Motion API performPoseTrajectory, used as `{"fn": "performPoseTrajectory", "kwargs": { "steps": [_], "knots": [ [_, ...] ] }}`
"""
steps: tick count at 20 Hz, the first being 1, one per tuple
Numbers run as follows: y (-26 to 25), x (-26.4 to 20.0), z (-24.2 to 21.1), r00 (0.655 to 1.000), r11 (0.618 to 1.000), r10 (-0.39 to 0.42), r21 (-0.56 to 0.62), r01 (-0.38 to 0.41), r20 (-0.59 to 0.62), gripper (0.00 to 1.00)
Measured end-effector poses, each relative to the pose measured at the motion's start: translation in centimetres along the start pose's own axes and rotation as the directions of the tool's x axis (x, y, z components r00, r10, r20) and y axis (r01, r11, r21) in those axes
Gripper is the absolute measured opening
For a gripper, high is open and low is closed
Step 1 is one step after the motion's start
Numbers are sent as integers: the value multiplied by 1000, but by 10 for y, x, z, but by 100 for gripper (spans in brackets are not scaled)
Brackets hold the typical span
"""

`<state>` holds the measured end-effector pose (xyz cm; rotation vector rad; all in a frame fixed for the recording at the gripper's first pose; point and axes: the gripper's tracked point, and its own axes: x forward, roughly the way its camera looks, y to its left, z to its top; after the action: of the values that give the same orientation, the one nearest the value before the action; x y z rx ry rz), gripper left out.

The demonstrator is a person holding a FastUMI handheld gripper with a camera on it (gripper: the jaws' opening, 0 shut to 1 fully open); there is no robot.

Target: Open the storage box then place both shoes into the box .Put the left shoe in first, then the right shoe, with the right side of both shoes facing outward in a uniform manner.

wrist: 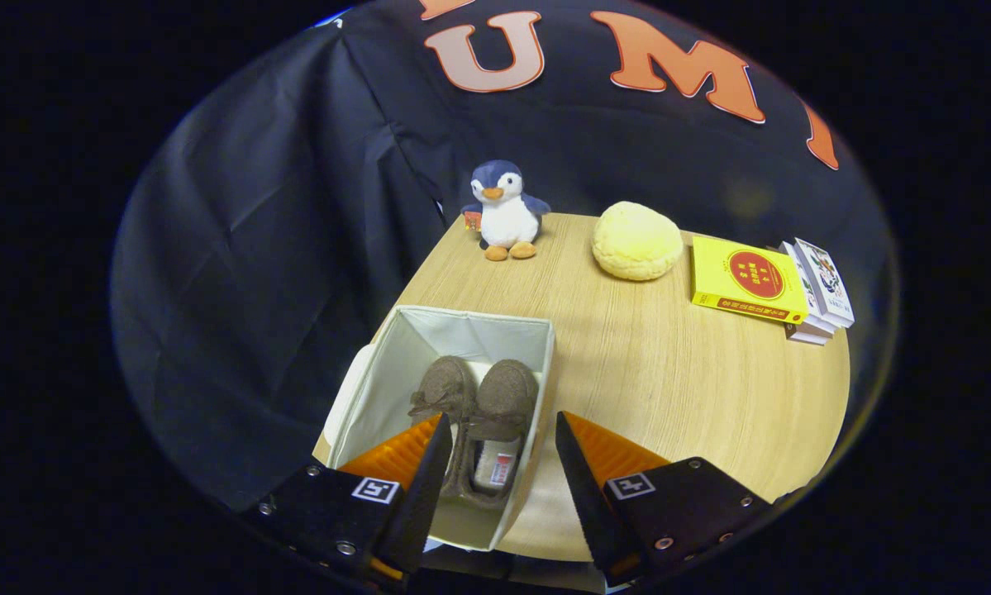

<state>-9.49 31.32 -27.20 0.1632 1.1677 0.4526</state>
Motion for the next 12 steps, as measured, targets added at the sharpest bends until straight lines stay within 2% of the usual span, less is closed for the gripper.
{"fn": "performPoseTrajectory", "kwargs": {
  "steps": [4, 8, 12],
  "knots": [
    [-28, -29, 18, 995, 1000, 3, -29, 0, 102, 87],
    [-67, -55, 31, 977, 999, -15, -25, 21, 213, 92],
    [-114, -83, 44, 936, 998, -57, -13, 65, 348, 93]
  ]
}}
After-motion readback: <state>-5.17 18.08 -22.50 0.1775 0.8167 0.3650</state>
